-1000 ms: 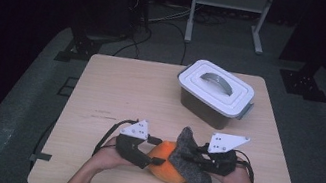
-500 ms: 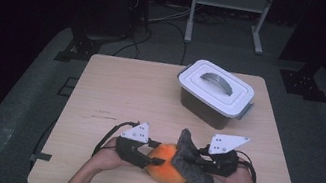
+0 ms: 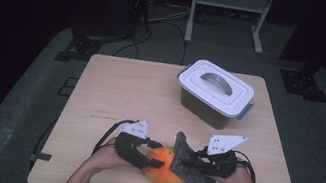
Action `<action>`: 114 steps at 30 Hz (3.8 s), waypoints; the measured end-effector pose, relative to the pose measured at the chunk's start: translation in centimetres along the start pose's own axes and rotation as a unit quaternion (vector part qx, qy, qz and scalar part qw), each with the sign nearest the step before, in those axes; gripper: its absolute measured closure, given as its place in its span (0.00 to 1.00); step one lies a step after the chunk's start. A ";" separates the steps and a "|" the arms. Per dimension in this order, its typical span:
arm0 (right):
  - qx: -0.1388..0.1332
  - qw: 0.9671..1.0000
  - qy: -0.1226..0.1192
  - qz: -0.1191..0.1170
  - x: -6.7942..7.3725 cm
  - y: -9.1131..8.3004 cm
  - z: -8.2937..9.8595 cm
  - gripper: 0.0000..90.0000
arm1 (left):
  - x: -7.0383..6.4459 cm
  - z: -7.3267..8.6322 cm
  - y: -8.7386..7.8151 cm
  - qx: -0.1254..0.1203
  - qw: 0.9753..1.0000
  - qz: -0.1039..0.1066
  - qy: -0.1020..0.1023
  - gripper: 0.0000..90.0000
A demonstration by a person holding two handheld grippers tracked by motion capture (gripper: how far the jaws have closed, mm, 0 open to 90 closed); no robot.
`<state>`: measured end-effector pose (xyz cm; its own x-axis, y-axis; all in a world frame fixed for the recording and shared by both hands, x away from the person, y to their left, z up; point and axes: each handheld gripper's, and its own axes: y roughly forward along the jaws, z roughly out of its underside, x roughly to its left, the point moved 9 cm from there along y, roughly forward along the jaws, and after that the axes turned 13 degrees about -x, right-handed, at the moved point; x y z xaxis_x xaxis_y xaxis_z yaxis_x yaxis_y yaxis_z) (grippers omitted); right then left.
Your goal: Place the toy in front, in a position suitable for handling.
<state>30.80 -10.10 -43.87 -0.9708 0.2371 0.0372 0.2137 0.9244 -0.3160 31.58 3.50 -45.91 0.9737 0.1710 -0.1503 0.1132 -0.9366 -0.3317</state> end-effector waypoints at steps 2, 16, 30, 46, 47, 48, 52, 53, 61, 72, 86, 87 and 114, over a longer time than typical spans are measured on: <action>-0.027 1.000 -0.003 -0.001 0.3 0.3 -1.0 0.84 | -0.5 -0.2 0.2 0.002 1.000 0.006 0.031 0.45; -0.022 1.000 -0.008 0.016 -0.5 -0.1 -0.5 0.84 | -0.8 -0.1 0.2 0.004 0.998 0.010 0.058 0.46; 0.006 1.000 -0.002 0.026 -0.8 0.4 0.8 0.84 | 1.5 -0.5 -1.3 -0.013 0.999 -0.048 0.015 0.31; 0.008 1.000 -0.011 0.025 0.0 1.0 0.6 0.83 | 0.2 0.3 0.1 -0.001 1.000 -0.013 0.020 0.44; 0.005 1.000 -0.007 0.022 -0.1 0.9 0.6 0.84 | 0.2 0.3 -0.1 0.004 0.999 -0.013 0.030 0.47; 0.002 1.000 -0.003 0.019 -0.2 0.8 0.7 0.84 | 0.3 0.4 -0.2 0.007 0.999 -0.013 0.036 0.50; -0.004 1.000 0.015 0.012 -0.8 0.6 1.3 0.84 | 0.6 0.8 -0.6 0.004 0.999 -0.008 0.038 0.53; -0.004 1.000 0.021 0.012 -0.8 0.5 1.4 0.84 | 0.6 0.9 -0.7 0.004 0.999 -0.009 0.036 0.53; -0.004 1.000 0.013 0.019 -0.6 0.9 1.0 0.83 | 0.0 -0.5 -0.3 0.001 1.000 -0.013 0.021 0.27; 0.014 0.999 0.021 0.032 -1.6 -0.1 2.1 0.83 | 0.2 0.6 -1.5 0.000 0.999 0.010 0.044 0.51; -0.004 0.997 0.068 0.024 -2.6 -0.6 3.0 0.83 | 0.9 1.2 -2.7 -0.010 1.000 0.022 0.017 0.51; -0.013 0.997 0.072 0.023 -2.6 -0.8 2.8 0.83 | 1.0 1.2 -2.8 -0.011 1.000 0.022 0.016 0.51; 0.013 0.998 0.068 0.016 -2.0 0.5 3.8 0.83 | 1.3 1.6 -3.0 -0.018 0.999 0.028 -0.003 0.49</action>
<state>32.43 -11.22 -47.68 -0.9397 0.3052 0.1541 0.2388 0.9084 -0.3431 32.24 7.01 -46.61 0.9776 0.1189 -0.1737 0.0647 -0.9550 -0.2894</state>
